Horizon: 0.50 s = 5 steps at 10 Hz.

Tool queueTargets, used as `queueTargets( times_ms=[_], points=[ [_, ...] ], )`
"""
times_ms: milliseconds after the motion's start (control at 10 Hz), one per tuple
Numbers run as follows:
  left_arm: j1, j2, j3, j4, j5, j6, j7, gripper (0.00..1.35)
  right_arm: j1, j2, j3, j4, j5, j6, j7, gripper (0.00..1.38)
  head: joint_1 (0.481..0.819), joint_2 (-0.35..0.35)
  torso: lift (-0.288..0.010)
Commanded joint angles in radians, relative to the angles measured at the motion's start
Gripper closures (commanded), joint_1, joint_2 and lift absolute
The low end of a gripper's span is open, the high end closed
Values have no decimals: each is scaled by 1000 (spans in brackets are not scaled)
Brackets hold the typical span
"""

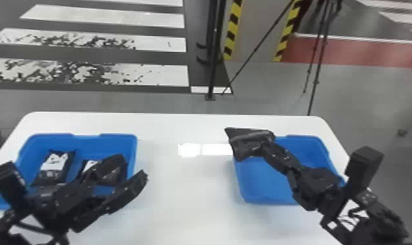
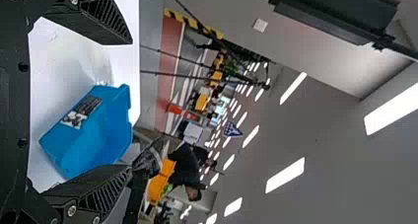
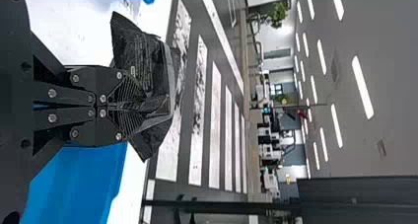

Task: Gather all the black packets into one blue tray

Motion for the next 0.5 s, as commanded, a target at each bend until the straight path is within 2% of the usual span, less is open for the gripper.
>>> queueTargets(
  times_ms=[0,100,200,400],
  points=[
    [-93,9,-55,49,28,84,-10,142,16,-3,53,-24,-21,8,5,1279,695,-120,-110],
    [-140,10,-83,73,78,147,-18,142,21,-6,83,-34,-37,8,8,1279,695,-115,-110],
    [-182,12,-121,108,154,172,-21,144,18,-13,114,-44,-41,15,13,1279,695,-111,-110],
    [-226,12,-187,122,216,201,-22,147,16,-19,144,-51,-55,18,16,1279,695,-108,-110]
  ],
)
